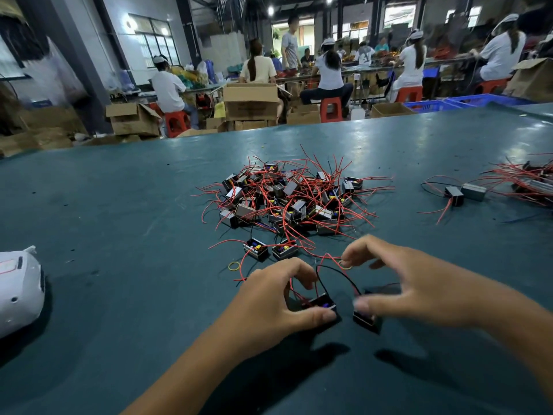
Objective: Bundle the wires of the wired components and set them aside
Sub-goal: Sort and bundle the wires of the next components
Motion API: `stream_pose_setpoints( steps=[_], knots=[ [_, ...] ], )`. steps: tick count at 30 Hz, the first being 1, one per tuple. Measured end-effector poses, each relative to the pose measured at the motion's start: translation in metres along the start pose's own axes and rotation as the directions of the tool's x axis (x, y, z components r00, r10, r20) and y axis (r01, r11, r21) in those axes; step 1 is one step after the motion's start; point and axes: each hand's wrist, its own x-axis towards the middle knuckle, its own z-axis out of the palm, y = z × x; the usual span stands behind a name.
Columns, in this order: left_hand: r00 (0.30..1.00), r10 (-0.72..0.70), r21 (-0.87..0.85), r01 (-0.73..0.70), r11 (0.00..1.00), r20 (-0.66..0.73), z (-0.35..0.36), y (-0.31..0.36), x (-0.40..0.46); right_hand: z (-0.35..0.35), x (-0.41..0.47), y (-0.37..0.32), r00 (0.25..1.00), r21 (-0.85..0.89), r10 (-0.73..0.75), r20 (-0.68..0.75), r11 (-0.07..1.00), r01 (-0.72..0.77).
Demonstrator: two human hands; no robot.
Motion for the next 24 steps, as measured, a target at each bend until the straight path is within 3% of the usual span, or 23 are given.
stream_pose_setpoints(
  steps=[2, 4, 9, 12, 18, 24],
  knots=[
    [0.999, 0.018, 0.151, -0.023, 0.988, 0.029, 0.001, 0.000, -0.002, -0.010, -0.007, 0.008, 0.984, -0.147, 0.047, 0.169, 0.989, -0.021],
    [0.999, 0.001, 0.217, -0.011, 0.976, 0.049, 0.004, 0.000, -0.002, -0.009, -0.007, 0.011, 0.967, -0.267, 0.072, 0.243, 0.964, -0.005],
    [0.999, -0.054, 0.157, 0.054, 0.986, -0.008, 0.011, -0.003, 0.000, 0.008, 0.004, 0.010, 0.989, -0.431, -0.012, 0.147, 0.899, 0.075],
    [0.998, -0.026, 0.142, 0.033, 0.989, -0.052, 0.009, -0.004, 0.001, 0.011, 0.006, 0.012, 0.996, -0.421, -0.064, 0.057, 0.903, 0.082],
    [0.994, 0.003, 0.059, 0.004, 0.998, -0.105, 0.010, -0.003, 0.003, 0.016, 0.009, 0.009, 0.988, -0.340, -0.152, 0.019, 0.929, 0.149],
    [0.995, -0.010, 0.083, 0.018, 0.996, -0.101, 0.013, -0.006, 0.004, 0.025, 0.010, 0.003, 0.984, -0.291, -0.180, 0.004, 0.941, 0.173]
  ],
)
